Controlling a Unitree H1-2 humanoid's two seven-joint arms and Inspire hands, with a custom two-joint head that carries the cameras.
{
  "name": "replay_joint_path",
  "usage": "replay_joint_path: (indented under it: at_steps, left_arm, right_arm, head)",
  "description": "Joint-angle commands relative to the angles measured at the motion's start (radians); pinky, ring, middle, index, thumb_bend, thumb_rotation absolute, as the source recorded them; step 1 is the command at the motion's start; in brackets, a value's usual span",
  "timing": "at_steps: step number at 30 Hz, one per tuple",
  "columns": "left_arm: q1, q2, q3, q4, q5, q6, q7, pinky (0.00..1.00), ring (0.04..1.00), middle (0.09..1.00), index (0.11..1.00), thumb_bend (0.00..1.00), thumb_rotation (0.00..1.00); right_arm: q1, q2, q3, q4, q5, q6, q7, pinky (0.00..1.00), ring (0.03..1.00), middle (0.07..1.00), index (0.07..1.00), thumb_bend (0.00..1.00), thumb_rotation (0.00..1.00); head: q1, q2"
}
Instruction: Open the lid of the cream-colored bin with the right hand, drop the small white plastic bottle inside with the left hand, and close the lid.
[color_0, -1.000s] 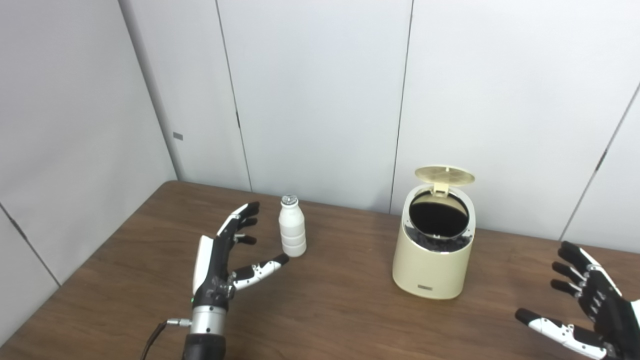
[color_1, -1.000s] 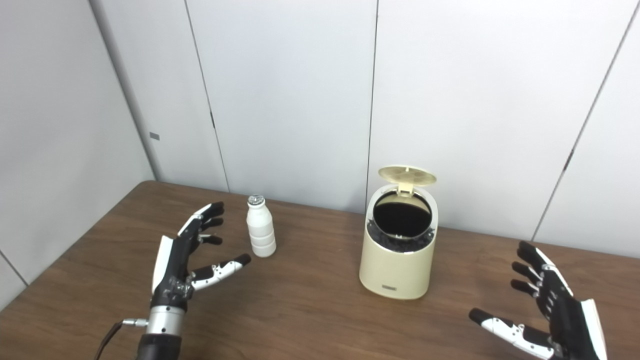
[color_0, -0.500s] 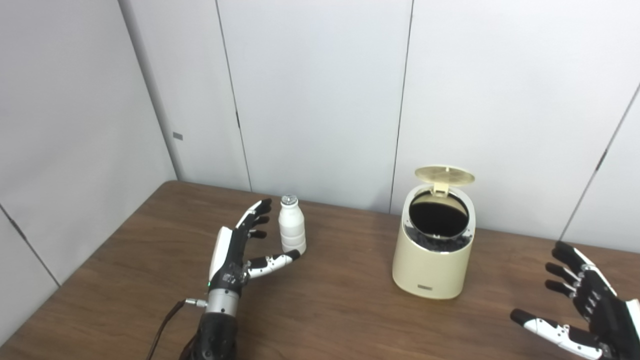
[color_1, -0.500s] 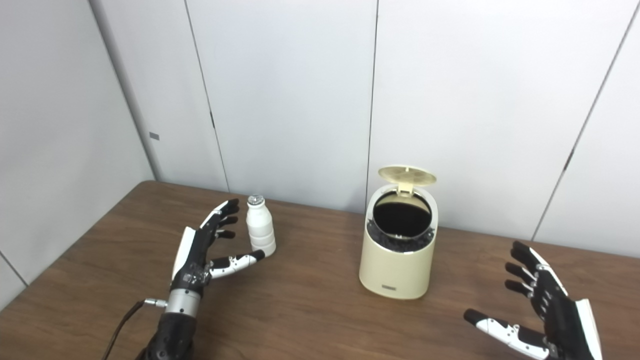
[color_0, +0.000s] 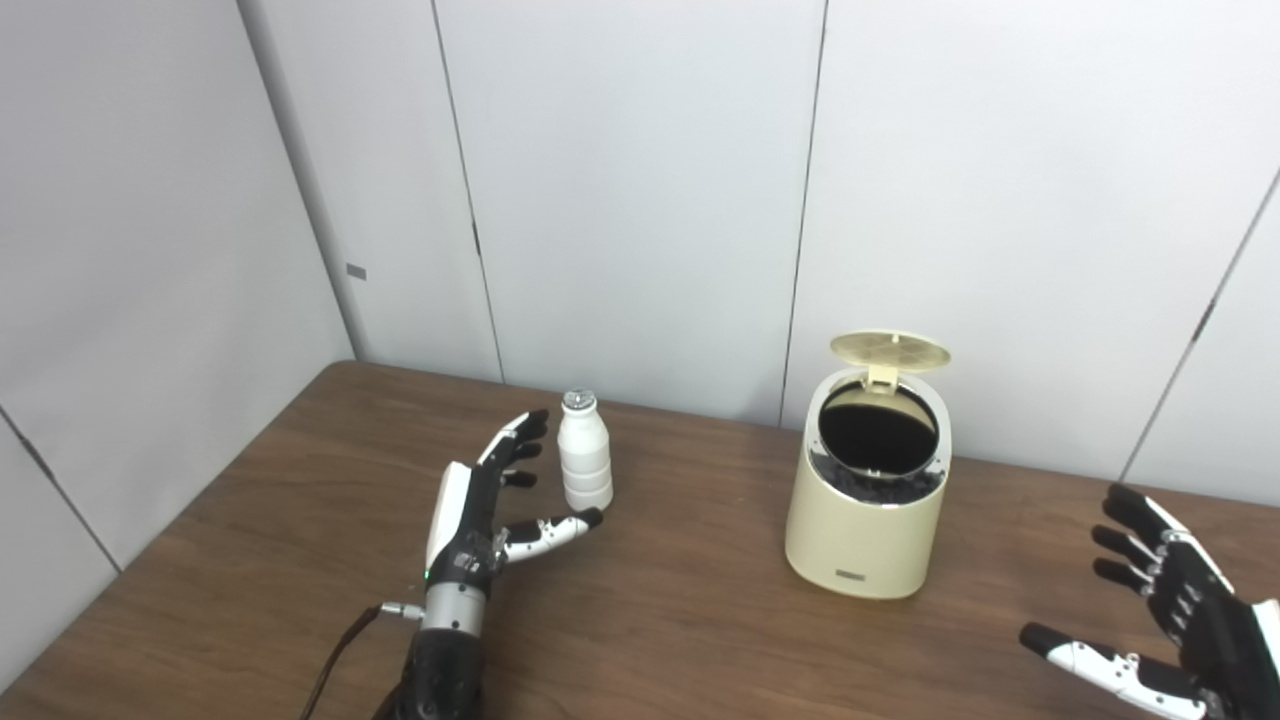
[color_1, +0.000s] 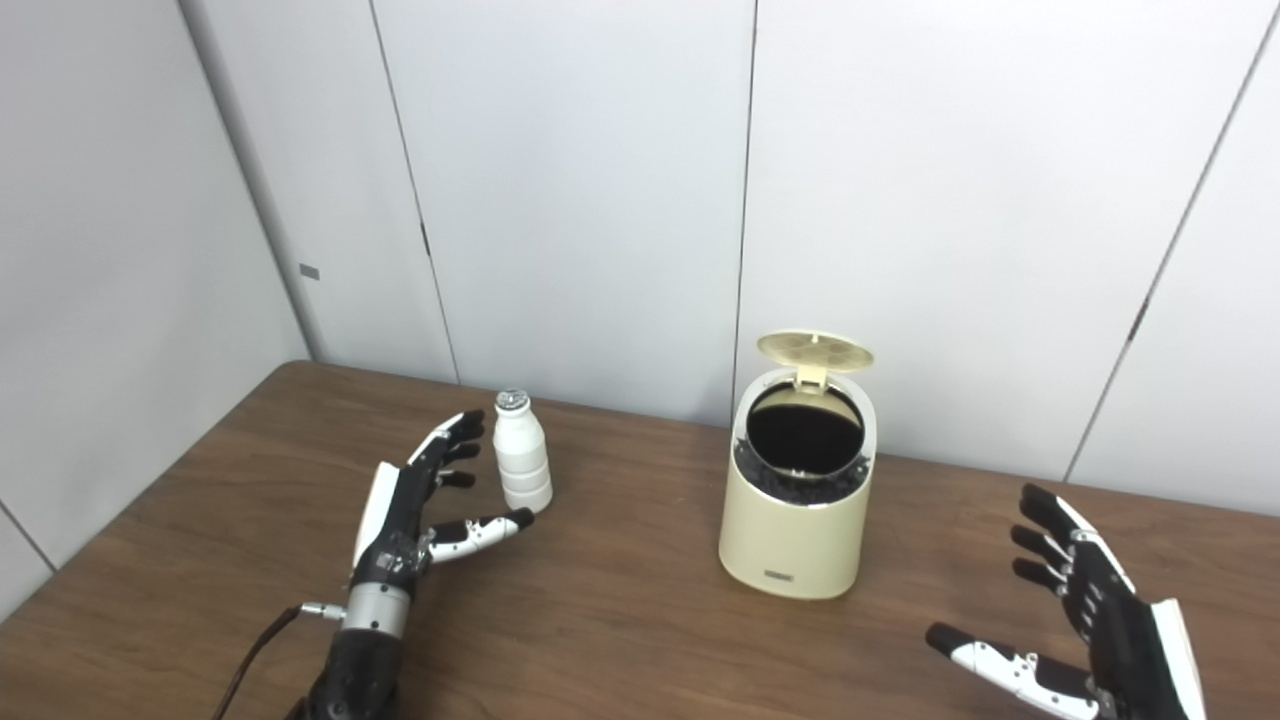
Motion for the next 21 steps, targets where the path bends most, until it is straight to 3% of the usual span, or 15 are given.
replay_joint_path:
  at_steps: [1, 5, 21]
  left_arm:
    - [-0.043, 0.011, -0.003, 0.002, 0.014, -0.031, 0.034, 0.73, 0.818, 0.844, 0.864, 0.77, 0.08]
    - [-0.051, 0.002, -0.009, 0.021, 0.016, -0.018, 0.051, 0.77, 0.824, 0.839, 0.859, 0.77, 0.08]
    - [-0.112, -0.005, -0.003, 0.146, -0.058, -0.075, 0.043, 0.71, 0.803, 0.832, 0.852, 0.75, 0.07]
  right_arm:
    - [-0.022, -0.006, -0.001, -0.033, -0.01, -0.017, 0.0, 0.75, 0.808, 0.864, 0.837, 0.73, 0.0]
    - [-0.02, -0.005, -0.001, -0.026, -0.017, -0.033, -0.003, 0.73, 0.791, 0.855, 0.833, 0.74, 0.0]
    - [-0.012, -0.007, 0.01, -0.039, -0.033, -0.032, 0.008, 0.7, 0.763, 0.853, 0.828, 0.75, 0.0]
  head:
    - [0.0, 0.0]
    - [-0.004, 0.003]
    - [-0.022, 0.003]
